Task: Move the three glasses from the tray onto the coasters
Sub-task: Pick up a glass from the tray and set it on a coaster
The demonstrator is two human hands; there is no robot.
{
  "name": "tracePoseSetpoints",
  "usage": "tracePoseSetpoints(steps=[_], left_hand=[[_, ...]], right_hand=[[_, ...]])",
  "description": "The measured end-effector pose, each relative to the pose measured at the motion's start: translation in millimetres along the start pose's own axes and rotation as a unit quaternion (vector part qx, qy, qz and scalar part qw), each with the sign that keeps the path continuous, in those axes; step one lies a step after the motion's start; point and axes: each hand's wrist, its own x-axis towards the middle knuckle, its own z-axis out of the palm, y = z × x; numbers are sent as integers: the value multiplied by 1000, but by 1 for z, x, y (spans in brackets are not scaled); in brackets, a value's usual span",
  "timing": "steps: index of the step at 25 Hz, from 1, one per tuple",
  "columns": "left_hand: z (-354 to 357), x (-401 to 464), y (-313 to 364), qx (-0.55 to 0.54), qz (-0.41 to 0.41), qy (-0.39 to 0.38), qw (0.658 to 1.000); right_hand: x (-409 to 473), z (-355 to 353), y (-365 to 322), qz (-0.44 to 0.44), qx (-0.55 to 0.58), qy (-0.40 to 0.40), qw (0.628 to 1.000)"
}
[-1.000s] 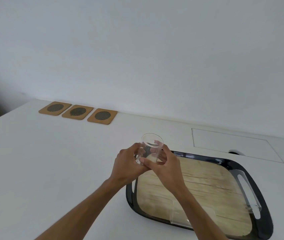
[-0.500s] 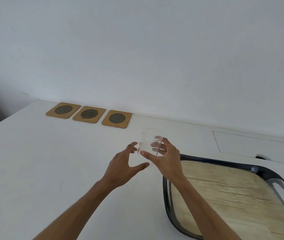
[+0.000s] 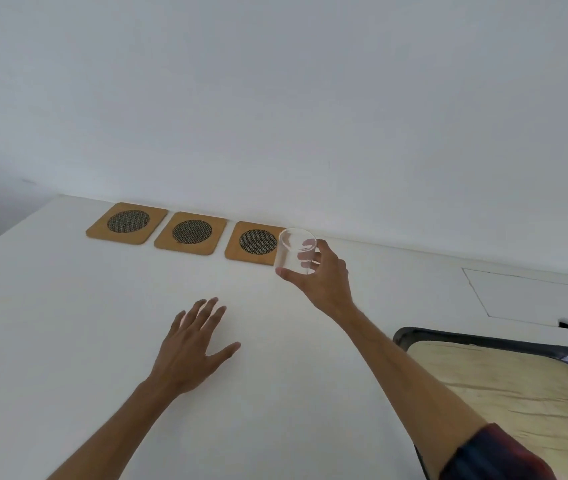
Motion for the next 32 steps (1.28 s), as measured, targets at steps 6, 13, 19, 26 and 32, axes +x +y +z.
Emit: tracePoseSetpoints(steps=[6, 13, 19, 26, 32], left_hand=[[13, 28, -38, 7, -38, -24, 999], [21, 31, -43, -3, -51, -22, 998], [23, 31, -44, 7, -47, -24, 999], [22, 31, -44, 8, -49, -22, 999], [21, 31, -42, -6, -50, -15, 999]], right_hand=[[69, 45, 1, 25, -1, 8, 1000], [132, 82, 8, 36, -9, 2, 999], [155, 102, 13, 31, -27, -6, 999], [164, 117, 15, 21, -40, -6, 999], [160, 103, 16, 56, -50, -61, 995]])
